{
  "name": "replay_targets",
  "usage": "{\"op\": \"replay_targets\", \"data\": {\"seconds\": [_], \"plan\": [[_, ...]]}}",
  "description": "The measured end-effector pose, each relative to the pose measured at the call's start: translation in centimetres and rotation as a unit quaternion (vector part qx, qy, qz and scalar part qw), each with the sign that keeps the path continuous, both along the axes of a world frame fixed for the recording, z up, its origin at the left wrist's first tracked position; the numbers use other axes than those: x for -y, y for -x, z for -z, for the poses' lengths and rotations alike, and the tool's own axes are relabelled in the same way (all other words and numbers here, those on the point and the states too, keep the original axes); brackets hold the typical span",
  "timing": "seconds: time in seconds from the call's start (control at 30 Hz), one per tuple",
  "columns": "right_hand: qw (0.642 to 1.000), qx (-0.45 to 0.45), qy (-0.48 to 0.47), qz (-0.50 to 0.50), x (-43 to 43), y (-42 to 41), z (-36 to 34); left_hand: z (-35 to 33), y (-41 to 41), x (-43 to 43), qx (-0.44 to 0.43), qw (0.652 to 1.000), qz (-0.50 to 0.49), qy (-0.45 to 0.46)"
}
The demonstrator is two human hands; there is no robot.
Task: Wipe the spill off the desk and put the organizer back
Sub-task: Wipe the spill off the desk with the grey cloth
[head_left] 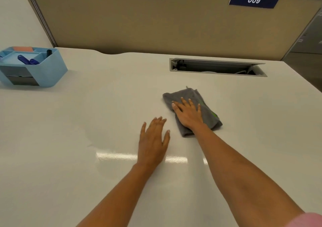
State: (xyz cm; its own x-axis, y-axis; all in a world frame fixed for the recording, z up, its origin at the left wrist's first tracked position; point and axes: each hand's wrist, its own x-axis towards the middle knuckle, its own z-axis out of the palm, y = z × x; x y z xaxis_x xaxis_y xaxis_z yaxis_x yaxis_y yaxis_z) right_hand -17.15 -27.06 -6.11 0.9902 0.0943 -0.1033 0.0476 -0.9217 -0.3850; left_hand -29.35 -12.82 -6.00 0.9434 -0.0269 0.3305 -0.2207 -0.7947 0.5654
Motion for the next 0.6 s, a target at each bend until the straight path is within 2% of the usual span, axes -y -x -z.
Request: {"op": "replay_targets", "data": {"seconds": [0.2,0.37,0.5,0.6], "plan": [[0.988,0.005,0.013,-0.157,-4.6,0.2,0.5,-0.8,-2.2,-4.6,-0.011,0.999,-0.047,-0.005],[0.965,0.0,-0.009,-0.263,-5.6,3.0,0.4,-1.0,-2.5,-6.2,-0.012,1.0,0.009,-0.026],[0.96,-0.041,-0.056,-0.27,-5.3,5.6,0.1,0.0,-1.8,-6.6,-0.056,0.993,0.059,-0.085],[0.96,-0.058,-0.166,-0.218,-4.5,7.5,-0.9,0.2,-1.2,-7.0,-0.078,0.985,0.083,-0.126]]}}
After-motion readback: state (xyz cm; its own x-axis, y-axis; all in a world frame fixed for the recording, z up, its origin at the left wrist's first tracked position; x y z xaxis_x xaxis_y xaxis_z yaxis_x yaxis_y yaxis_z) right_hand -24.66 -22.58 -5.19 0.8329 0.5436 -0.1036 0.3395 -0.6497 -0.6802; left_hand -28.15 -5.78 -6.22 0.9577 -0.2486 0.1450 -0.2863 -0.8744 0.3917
